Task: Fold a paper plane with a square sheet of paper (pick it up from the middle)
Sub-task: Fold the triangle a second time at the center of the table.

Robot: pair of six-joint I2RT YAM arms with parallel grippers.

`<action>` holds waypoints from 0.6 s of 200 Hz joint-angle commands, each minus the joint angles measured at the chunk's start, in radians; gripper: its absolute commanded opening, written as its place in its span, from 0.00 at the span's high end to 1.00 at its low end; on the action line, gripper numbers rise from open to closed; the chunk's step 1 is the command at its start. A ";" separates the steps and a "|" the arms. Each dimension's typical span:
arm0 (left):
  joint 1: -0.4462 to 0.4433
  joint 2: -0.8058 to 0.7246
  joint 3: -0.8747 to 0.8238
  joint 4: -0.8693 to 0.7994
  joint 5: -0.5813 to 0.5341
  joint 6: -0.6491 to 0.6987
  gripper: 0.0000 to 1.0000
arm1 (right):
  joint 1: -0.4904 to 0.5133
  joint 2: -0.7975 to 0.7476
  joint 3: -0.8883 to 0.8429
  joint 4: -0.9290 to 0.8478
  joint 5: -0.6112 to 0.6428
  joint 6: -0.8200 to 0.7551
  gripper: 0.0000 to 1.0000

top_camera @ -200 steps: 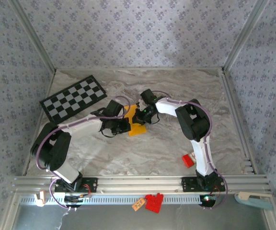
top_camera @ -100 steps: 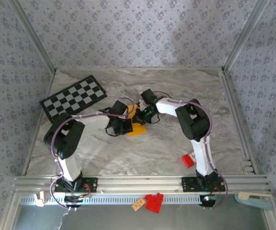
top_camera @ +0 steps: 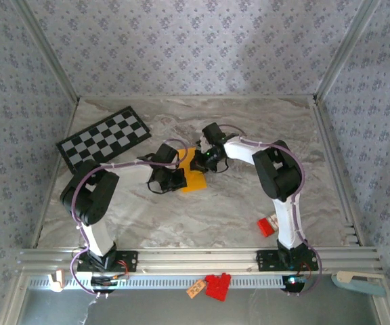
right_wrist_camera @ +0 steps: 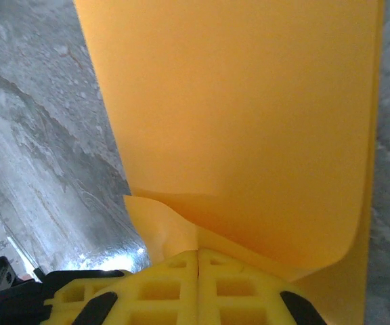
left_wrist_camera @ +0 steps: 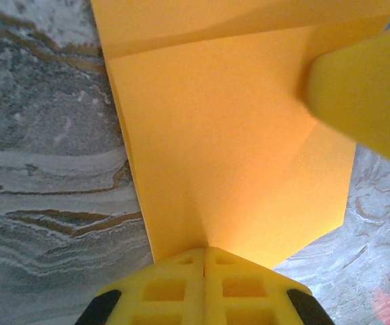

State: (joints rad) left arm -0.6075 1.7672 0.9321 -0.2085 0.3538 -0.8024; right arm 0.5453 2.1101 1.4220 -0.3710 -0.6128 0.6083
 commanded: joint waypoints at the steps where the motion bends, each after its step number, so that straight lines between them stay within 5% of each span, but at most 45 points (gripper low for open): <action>1: 0.002 0.025 -0.039 -0.073 -0.027 -0.007 1.00 | 0.007 -0.033 -0.018 -0.014 0.020 -0.042 0.97; 120: 0.009 0.020 -0.055 -0.071 -0.035 -0.024 1.00 | 0.056 -0.005 -0.069 -0.034 0.001 -0.081 0.98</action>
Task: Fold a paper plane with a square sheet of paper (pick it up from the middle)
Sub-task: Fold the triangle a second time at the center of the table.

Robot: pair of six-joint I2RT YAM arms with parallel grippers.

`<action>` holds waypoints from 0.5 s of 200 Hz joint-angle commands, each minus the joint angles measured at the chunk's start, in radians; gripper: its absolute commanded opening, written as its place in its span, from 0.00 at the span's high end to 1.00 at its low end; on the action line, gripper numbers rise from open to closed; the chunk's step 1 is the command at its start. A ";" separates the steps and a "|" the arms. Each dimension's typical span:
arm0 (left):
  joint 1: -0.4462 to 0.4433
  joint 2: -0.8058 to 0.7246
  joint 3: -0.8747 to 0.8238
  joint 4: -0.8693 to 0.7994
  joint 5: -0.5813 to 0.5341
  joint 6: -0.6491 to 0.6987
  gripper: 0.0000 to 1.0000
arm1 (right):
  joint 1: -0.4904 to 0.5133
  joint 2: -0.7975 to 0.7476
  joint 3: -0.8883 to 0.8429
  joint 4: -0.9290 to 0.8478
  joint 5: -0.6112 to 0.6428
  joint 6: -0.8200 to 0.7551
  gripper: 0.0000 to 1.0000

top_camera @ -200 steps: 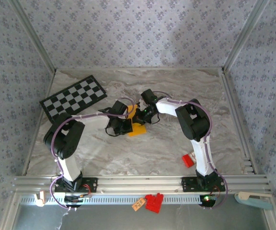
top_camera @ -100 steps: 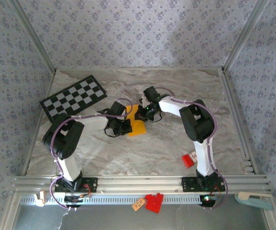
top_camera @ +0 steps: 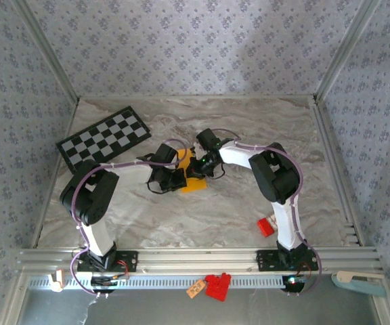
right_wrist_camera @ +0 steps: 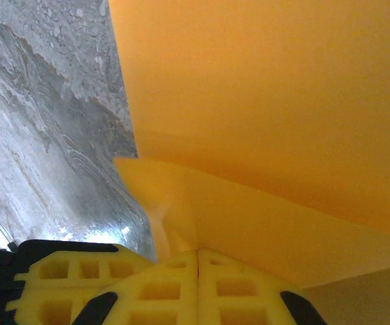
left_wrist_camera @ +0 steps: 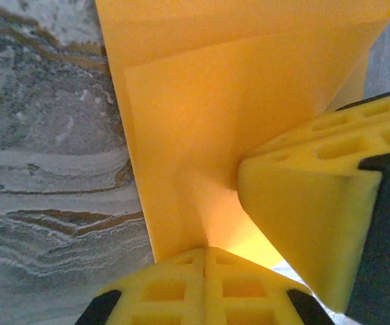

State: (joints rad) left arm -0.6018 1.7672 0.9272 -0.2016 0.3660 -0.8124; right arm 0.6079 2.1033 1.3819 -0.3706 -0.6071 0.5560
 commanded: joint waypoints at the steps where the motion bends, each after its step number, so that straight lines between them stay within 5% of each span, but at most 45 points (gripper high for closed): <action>1: 0.003 0.020 -0.050 -0.078 -0.047 -0.014 1.00 | -0.006 0.001 -0.029 -0.034 -0.004 -0.028 0.98; 100: 0.003 0.027 -0.088 -0.104 -0.040 -0.018 1.00 | -0.166 0.086 0.073 -0.015 0.043 -0.112 0.97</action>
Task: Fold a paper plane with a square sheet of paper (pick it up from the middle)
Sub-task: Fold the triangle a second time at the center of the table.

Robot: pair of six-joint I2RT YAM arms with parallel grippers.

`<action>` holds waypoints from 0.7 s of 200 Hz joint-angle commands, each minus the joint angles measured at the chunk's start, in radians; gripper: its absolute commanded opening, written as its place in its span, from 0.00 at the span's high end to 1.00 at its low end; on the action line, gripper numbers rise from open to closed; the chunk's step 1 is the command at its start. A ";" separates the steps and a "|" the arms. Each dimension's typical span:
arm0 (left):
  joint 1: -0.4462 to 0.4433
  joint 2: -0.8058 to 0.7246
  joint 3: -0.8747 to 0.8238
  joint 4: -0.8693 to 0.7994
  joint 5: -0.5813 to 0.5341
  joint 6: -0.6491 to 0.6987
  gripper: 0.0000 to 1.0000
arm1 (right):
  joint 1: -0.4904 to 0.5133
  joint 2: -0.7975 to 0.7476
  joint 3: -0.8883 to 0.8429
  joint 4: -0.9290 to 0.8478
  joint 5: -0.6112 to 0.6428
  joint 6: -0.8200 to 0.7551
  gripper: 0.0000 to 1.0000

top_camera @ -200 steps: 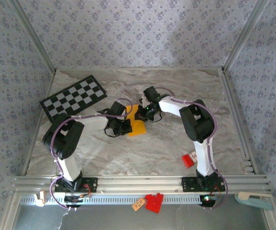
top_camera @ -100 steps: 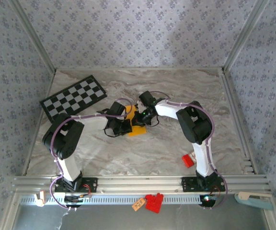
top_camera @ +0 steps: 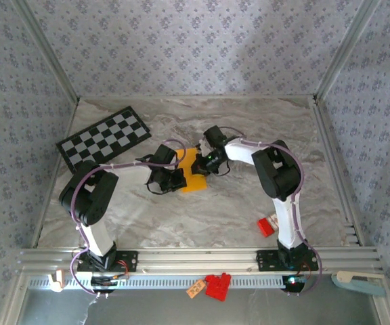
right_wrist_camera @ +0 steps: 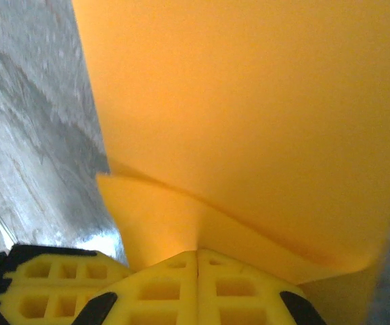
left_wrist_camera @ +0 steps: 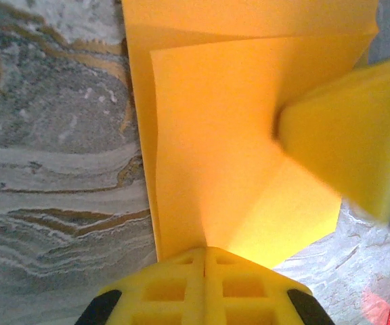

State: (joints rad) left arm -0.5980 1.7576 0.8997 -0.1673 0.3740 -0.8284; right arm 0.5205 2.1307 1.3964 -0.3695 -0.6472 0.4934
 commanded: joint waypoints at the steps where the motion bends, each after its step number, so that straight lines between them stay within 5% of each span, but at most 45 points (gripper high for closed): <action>1: -0.001 0.036 -0.061 -0.138 -0.047 -0.002 1.00 | -0.080 0.060 0.059 -0.018 0.085 -0.051 0.97; 42: 0.000 0.033 -0.048 -0.143 -0.048 0.006 1.00 | -0.139 0.081 0.123 -0.064 0.137 -0.058 0.97; 89: 0.002 0.034 0.005 -0.169 -0.047 0.063 1.00 | -0.144 -0.083 0.065 -0.025 0.152 -0.042 0.98; 140: 0.019 0.034 0.047 -0.174 -0.001 0.148 1.00 | -0.043 -0.105 -0.024 0.022 0.052 0.013 0.98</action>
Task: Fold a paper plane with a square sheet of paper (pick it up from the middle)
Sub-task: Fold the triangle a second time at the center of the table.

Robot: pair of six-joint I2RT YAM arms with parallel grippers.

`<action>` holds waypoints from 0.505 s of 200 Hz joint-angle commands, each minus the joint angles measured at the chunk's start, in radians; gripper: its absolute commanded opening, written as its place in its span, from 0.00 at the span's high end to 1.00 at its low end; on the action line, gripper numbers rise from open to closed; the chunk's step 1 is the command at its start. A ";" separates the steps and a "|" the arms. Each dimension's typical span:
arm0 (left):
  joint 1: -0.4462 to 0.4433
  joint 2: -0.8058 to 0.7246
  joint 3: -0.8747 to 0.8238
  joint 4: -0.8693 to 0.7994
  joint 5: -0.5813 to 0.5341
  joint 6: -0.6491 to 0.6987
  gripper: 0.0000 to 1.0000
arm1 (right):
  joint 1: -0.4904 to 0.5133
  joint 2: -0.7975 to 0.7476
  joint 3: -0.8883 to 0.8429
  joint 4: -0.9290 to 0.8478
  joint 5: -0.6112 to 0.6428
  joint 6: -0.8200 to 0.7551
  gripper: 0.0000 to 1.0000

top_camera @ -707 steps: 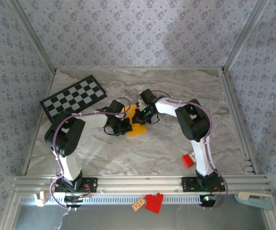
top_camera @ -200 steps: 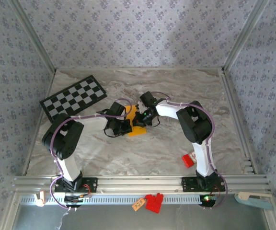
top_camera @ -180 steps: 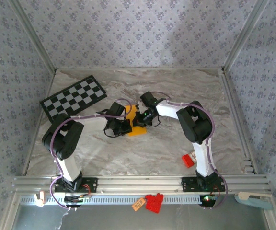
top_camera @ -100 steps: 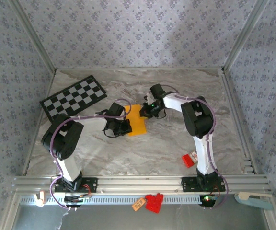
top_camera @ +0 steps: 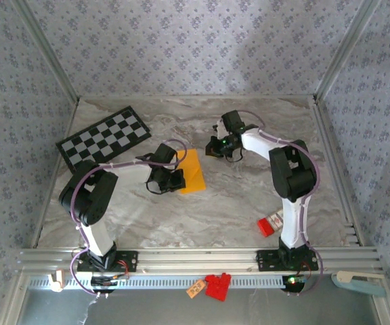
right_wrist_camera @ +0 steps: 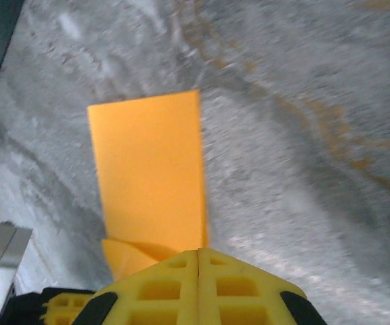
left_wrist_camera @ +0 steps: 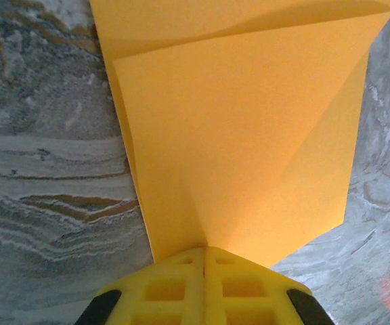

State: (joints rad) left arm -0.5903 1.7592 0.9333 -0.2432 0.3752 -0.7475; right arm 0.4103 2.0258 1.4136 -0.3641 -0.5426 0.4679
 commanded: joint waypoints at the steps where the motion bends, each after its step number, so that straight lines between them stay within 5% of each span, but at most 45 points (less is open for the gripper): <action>1: 0.011 0.033 0.014 -0.099 -0.002 0.067 1.00 | 0.069 0.002 -0.042 0.018 -0.053 0.040 0.98; 101: 0.027 -0.050 0.078 -0.051 0.024 0.006 0.95 | 0.138 0.113 -0.060 0.018 0.062 0.120 0.99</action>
State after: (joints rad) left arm -0.5758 1.7672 0.9714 -0.2932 0.3965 -0.6987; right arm 0.5529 2.1098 1.3785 -0.3187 -0.5625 0.5468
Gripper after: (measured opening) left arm 0.051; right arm 0.054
